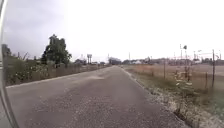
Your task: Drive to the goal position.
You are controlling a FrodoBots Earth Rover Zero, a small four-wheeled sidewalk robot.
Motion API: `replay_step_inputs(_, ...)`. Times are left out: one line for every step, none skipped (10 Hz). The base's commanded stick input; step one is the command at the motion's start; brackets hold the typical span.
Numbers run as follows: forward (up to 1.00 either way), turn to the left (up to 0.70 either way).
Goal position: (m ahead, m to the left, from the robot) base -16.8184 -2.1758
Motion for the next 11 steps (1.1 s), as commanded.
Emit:
replay_step_inputs(0.08, 0.0)
replay_step_inputs(0.08, 0.0)
replay_step_inputs(0.08, 0.0)
replay_step_inputs(0.08, 0.0)
replay_step_inputs(0.08, 0.0)
replay_step_inputs(0.09, 0.0)
replay_step_inputs(0.08, 0.0)
replay_step_inputs(0.07, 0.0)
replay_step_inputs(0.07, 0.0)
replay_step_inputs(0.07, 0.0)
replay_step_inputs(0.08, 0.0)
